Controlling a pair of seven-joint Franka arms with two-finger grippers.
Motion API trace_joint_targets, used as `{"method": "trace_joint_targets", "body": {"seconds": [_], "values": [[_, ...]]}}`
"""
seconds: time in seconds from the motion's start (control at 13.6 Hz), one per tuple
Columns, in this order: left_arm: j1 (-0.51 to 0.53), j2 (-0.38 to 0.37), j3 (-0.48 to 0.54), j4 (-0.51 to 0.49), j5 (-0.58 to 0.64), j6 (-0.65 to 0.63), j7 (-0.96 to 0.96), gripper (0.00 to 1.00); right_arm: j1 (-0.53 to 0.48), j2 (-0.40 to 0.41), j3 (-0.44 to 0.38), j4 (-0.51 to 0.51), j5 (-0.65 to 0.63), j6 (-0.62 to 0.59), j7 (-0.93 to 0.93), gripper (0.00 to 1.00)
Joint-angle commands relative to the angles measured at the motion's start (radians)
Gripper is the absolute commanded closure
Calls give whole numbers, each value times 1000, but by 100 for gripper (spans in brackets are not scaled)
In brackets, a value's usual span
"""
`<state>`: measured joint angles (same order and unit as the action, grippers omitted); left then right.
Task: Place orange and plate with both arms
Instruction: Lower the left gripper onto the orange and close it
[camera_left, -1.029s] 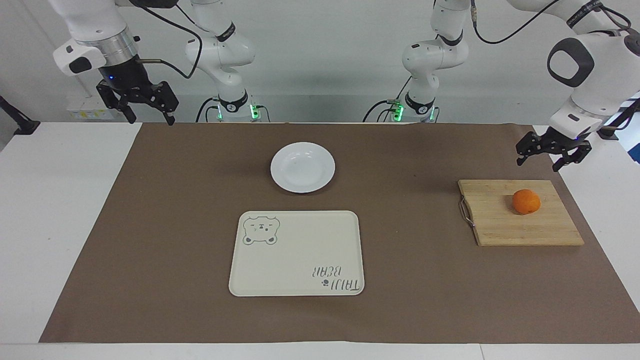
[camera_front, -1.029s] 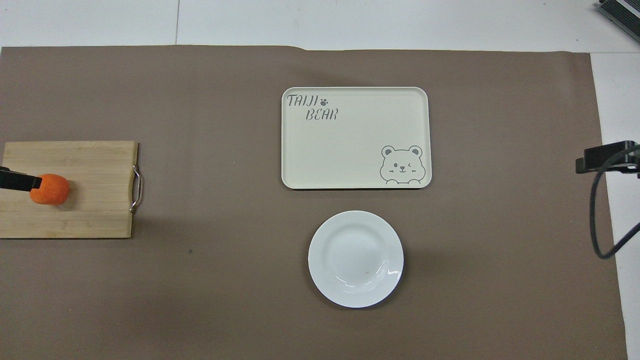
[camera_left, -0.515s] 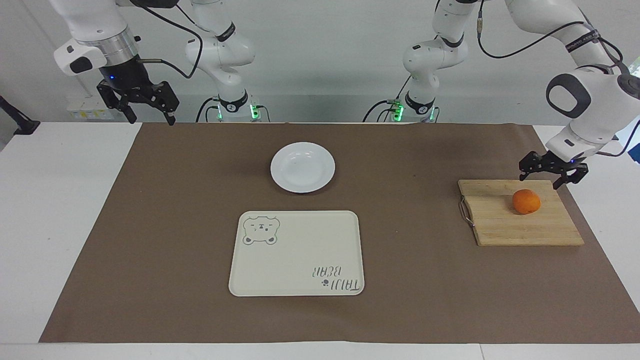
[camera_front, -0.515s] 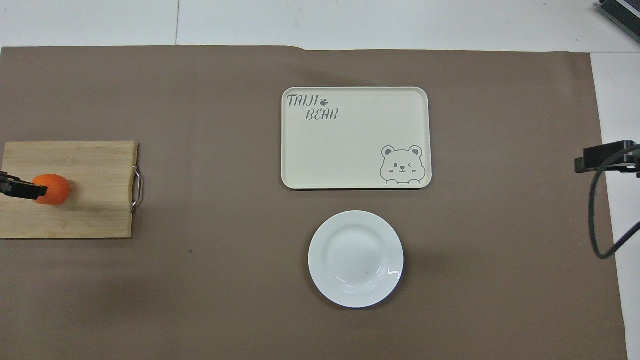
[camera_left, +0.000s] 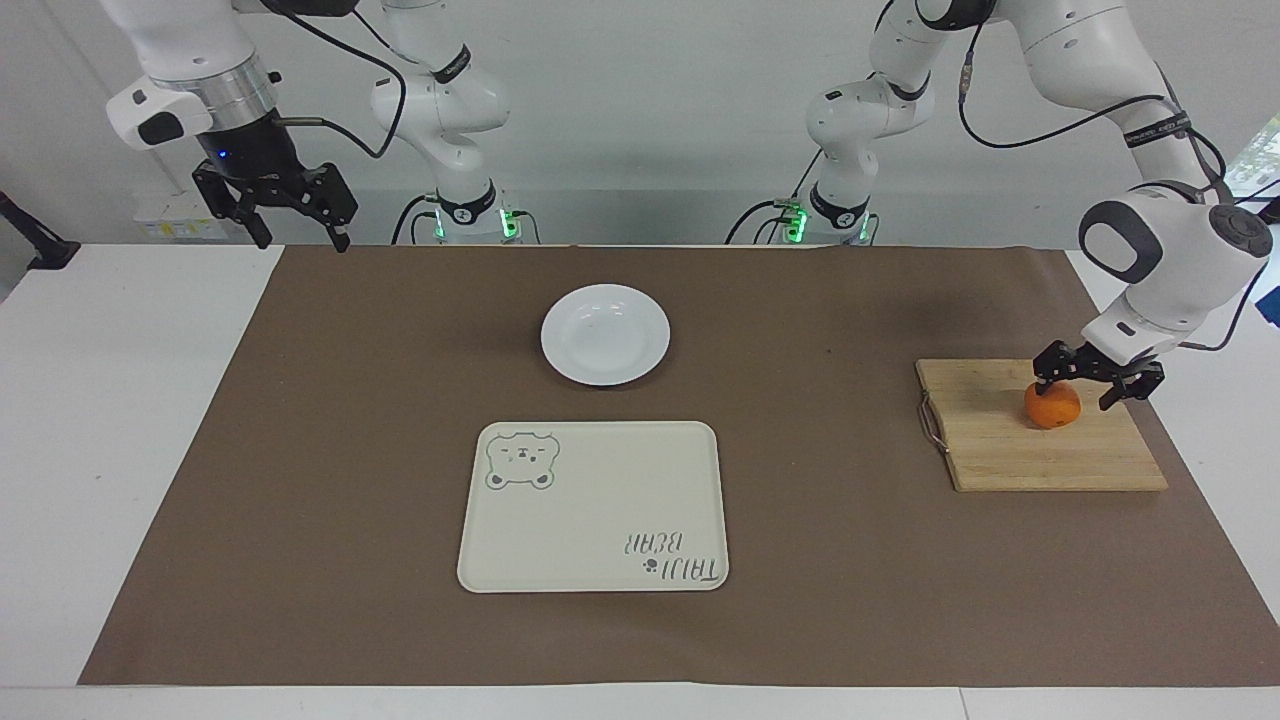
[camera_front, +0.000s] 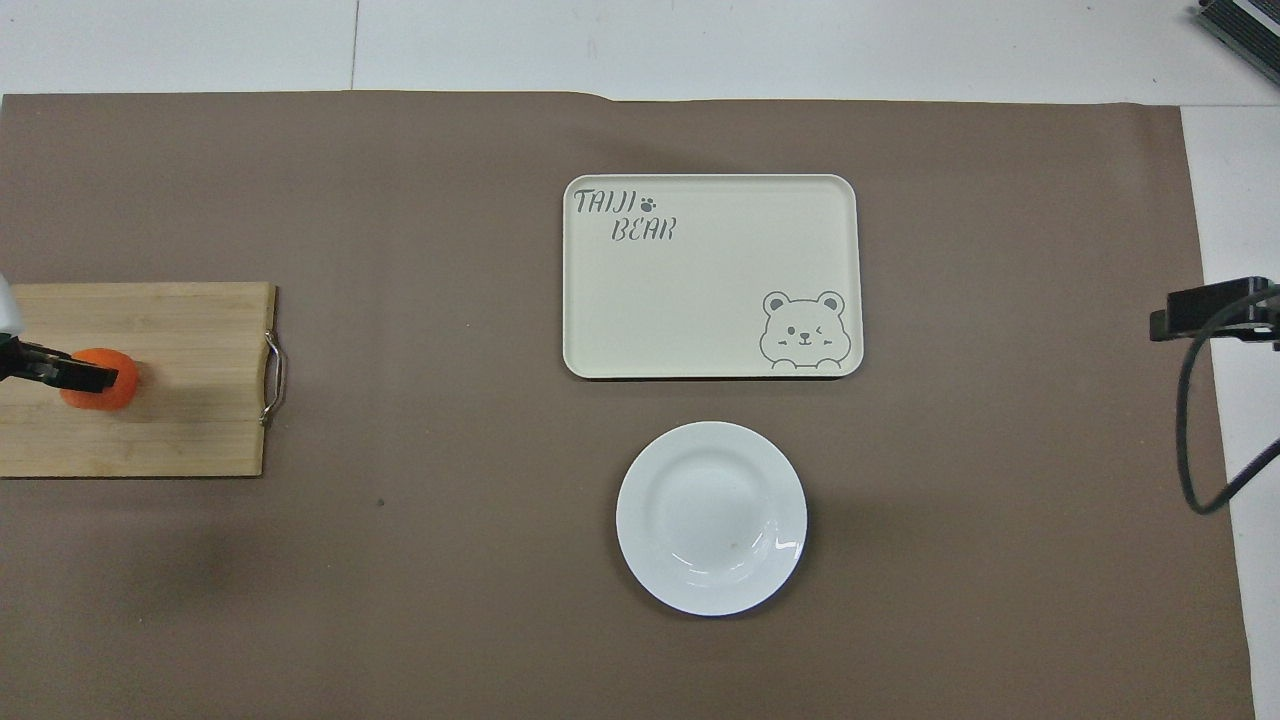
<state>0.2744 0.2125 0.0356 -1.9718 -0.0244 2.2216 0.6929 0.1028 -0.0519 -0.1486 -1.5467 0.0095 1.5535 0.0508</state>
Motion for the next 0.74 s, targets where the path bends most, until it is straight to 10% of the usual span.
{"method": "trace_joint_targets", "body": {"seconds": [0.0,0.37,0.44,0.59,0.66], "values": [[16,-18,-10,-62,1,59,-9,0,-3,-14,3,-20,0,14,-9,0],[12,10,-10,-84,1,110,-81,0,-3,-14,3,-21,0,16,-9,0],[17,10,-10,-81,1,112,-79,16,-5,-14,3,-21,0,16,-9,0],[9,18,-10,-73,1,137,-75,85,-3,-16,3,-23,0,17,-8,0],[6,21,-10,-73,1,167,-78,100,-3,-16,3,-21,1,19,-6,0]]}}
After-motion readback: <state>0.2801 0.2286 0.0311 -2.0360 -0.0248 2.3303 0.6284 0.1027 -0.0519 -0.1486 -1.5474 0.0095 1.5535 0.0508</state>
